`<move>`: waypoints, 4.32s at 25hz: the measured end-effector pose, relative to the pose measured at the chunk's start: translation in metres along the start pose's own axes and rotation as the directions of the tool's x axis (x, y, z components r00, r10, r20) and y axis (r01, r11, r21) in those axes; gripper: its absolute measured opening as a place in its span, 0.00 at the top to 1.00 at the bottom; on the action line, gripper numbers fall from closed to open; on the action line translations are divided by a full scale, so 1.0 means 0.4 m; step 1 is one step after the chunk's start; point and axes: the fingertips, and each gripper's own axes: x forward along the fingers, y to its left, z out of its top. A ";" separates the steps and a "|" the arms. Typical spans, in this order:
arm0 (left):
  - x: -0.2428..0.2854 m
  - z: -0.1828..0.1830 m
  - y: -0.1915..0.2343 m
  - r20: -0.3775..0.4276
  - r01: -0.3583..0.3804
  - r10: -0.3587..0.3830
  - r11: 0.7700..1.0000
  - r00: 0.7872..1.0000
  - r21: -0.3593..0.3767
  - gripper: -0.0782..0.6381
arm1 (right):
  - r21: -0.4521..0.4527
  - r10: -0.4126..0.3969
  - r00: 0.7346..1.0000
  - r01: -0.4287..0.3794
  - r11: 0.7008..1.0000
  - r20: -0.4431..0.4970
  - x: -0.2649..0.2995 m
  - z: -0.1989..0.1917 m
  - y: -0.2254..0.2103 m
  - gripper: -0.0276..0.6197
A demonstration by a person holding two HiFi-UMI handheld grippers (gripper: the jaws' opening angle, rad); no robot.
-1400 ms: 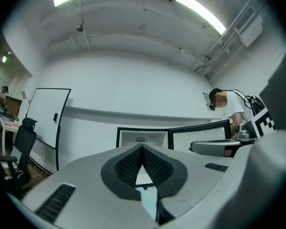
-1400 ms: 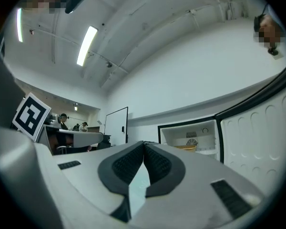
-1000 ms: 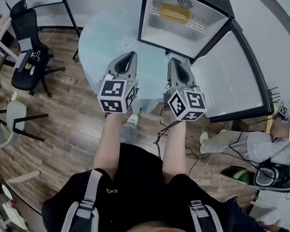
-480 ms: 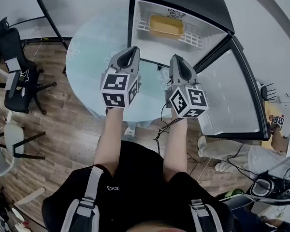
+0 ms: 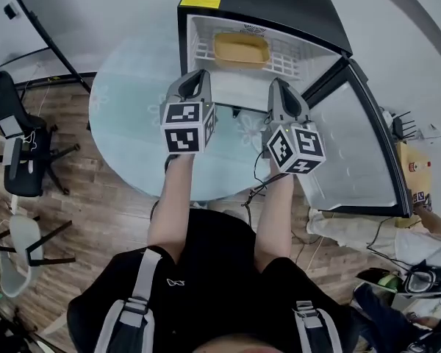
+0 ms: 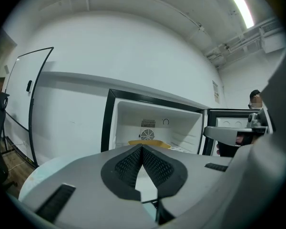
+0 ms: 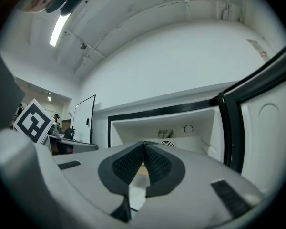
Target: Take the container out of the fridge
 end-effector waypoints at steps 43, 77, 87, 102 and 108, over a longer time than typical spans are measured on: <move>0.376 -0.070 0.085 -0.117 -0.154 0.153 0.988 0.981 0.001 0.76 | -0.085 -0.106 0.961 0.087 0.993 -0.256 0.404 -0.195 -0.255 0.85; 0.175 0.027 -0.032 -0.022 -0.054 0.055 0.998 0.998 0.029 0.85 | 0.008 -0.007 0.995 0.008 1.000 -0.096 0.191 -0.076 -0.160 0.90; 0.072 0.080 -0.072 0.125 -0.013 0.009 0.999 0.992 0.032 0.86 | 0.008 -0.006 1.000 0.006 1.000 0.008 0.096 -0.002 -0.123 0.90; 0.011 0.077 -0.202 0.162 0.069 -0.077 0.996 0.984 0.055 0.85 | 0.014 -0.084 0.996 0.083 0.996 0.044 -0.055 0.038 -0.175 0.91; 0.013 0.077 -0.224 0.170 0.087 -0.094 0.995 0.981 0.050 0.85 | 0.010 -0.102 0.994 0.101 0.995 0.048 -0.073 0.039 -0.192 0.91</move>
